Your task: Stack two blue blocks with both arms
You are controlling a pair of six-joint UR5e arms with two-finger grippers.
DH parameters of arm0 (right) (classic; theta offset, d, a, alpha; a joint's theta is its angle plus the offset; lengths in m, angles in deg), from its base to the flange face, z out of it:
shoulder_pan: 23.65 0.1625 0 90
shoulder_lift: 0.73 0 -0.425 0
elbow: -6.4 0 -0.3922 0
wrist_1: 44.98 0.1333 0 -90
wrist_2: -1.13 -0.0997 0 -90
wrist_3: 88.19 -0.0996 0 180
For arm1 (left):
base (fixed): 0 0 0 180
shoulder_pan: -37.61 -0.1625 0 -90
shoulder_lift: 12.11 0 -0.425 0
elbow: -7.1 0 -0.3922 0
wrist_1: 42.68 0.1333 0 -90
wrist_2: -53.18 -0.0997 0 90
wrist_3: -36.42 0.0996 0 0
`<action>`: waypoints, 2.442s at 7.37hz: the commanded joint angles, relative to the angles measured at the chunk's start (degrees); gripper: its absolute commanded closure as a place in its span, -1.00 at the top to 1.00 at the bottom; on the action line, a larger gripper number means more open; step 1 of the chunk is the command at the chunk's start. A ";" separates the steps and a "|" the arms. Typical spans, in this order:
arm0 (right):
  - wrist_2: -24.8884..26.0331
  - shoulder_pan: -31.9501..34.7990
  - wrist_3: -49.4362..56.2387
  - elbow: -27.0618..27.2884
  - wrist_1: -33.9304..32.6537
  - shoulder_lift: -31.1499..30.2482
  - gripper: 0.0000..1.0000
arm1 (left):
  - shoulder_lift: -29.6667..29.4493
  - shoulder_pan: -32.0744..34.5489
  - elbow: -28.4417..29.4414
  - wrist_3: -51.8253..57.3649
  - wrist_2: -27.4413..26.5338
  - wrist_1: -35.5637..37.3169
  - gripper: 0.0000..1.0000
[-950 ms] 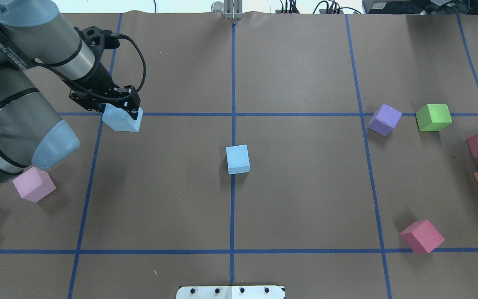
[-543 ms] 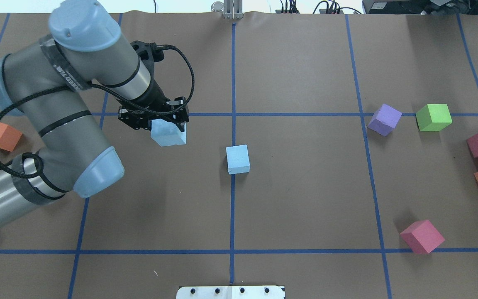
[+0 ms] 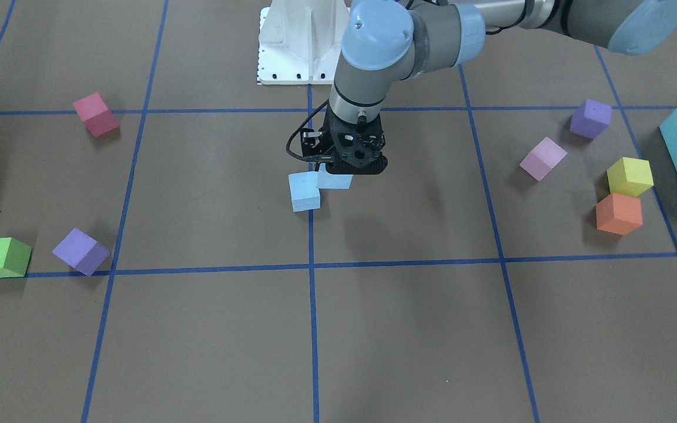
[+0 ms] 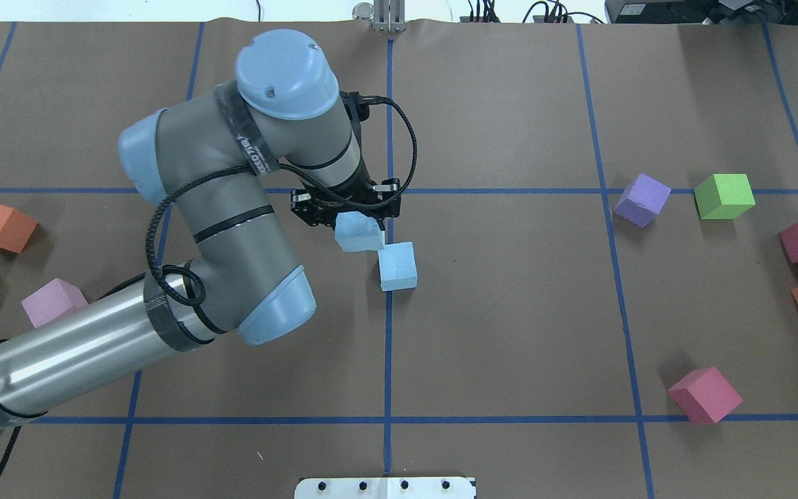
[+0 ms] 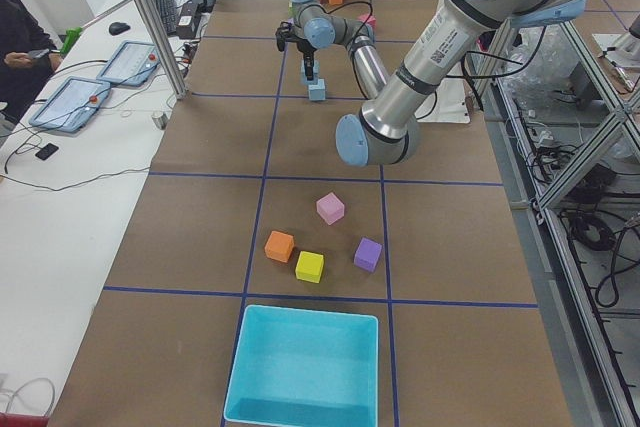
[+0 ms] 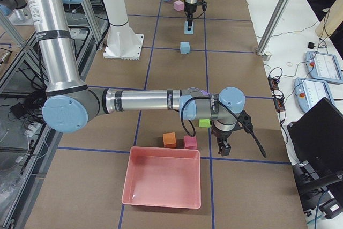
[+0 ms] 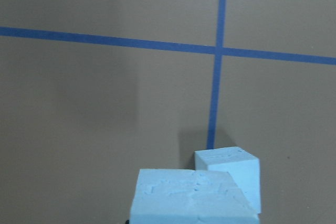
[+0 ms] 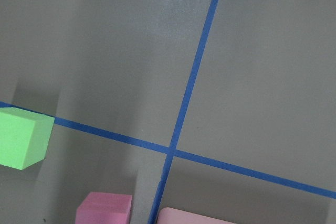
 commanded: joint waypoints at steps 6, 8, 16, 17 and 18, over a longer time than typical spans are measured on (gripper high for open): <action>-1.40 0.71 -0.10 0.14 -2.80 1.42 1.00 | -3.35 -2.58 7.51 -1.55 -3.88 -3.71 0.32; -1.31 0.71 -0.19 0.14 -2.80 1.51 1.00 | -3.52 -2.75 7.60 -2.07 -3.79 -3.36 0.32; -1.40 0.71 -0.19 0.23 -2.80 1.51 1.00 | -6.07 -4.25 10.32 -1.99 -3.70 0.95 0.32; -1.40 0.71 -0.19 0.32 -2.80 1.51 1.00 | -6.07 -4.25 10.58 -1.99 -3.70 0.86 0.32; -1.31 0.71 -0.27 0.23 -2.80 1.51 1.00 | -5.90 -4.25 10.41 -1.99 -3.70 0.95 0.32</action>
